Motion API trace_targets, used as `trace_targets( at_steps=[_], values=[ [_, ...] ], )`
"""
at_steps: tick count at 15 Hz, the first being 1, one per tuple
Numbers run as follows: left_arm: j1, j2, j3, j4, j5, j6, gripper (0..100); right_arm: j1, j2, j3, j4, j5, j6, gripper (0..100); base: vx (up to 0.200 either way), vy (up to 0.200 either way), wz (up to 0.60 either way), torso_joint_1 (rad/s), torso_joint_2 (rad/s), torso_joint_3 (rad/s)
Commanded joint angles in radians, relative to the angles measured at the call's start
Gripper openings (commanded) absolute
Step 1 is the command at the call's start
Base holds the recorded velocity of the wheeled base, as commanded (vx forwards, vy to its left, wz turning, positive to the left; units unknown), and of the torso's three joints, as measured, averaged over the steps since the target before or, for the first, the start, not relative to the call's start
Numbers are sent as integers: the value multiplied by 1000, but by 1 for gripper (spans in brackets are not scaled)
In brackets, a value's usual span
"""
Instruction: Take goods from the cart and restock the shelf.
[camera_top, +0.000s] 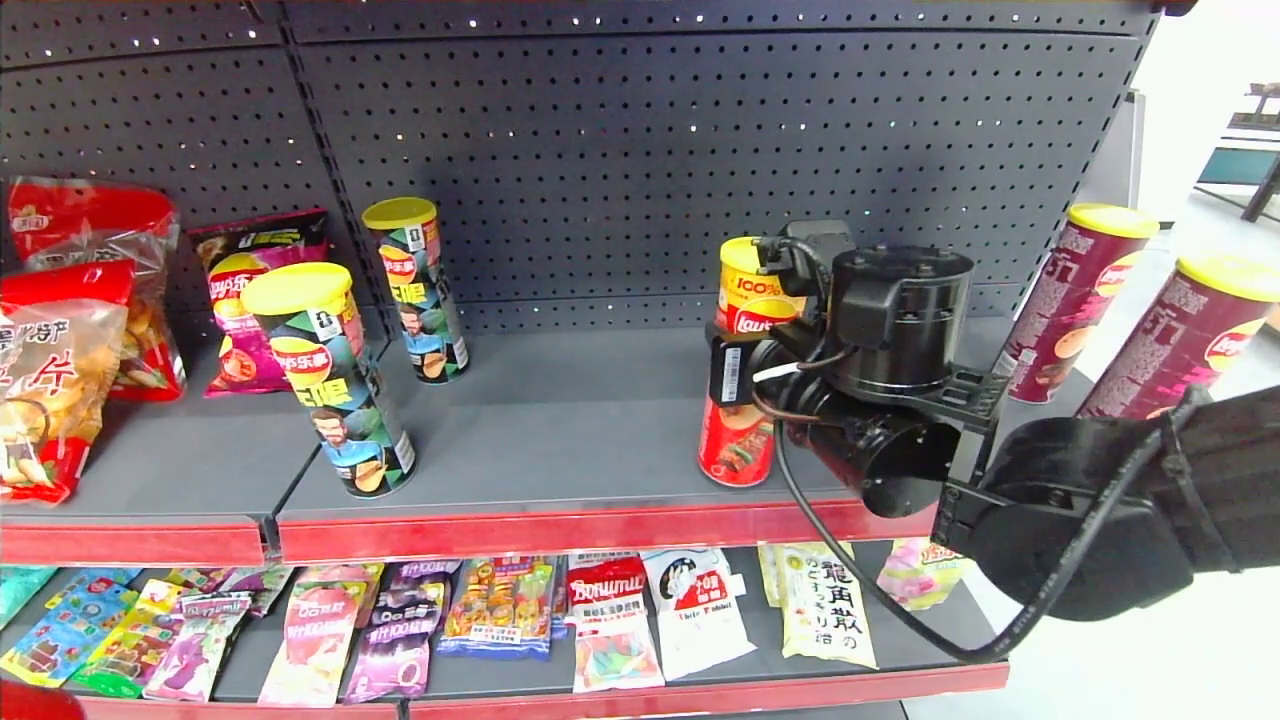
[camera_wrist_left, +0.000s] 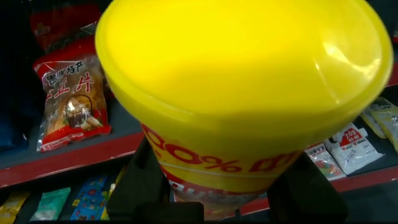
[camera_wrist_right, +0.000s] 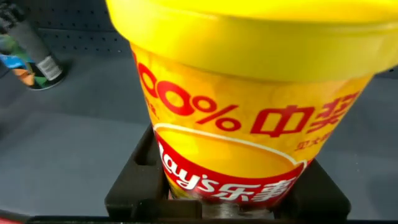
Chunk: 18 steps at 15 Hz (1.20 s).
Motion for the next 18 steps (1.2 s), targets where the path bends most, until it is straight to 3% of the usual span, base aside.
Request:
trace_targets(
  at_steps=[1,10,18],
  values=[
    [0,0,1,0,0,0,0,3,8,9,0,1,-2,0,0,0,0,0,0,0],
    [0,3,14,0,-3,0,0,33,-6,44,-4,-1,-10,0,0,0,0,0,0,0],
    [0,0,20,-2,-4,0,0,32,8,150,-133,-1,-61,0,0,0,0,0,0,0]
  ],
)
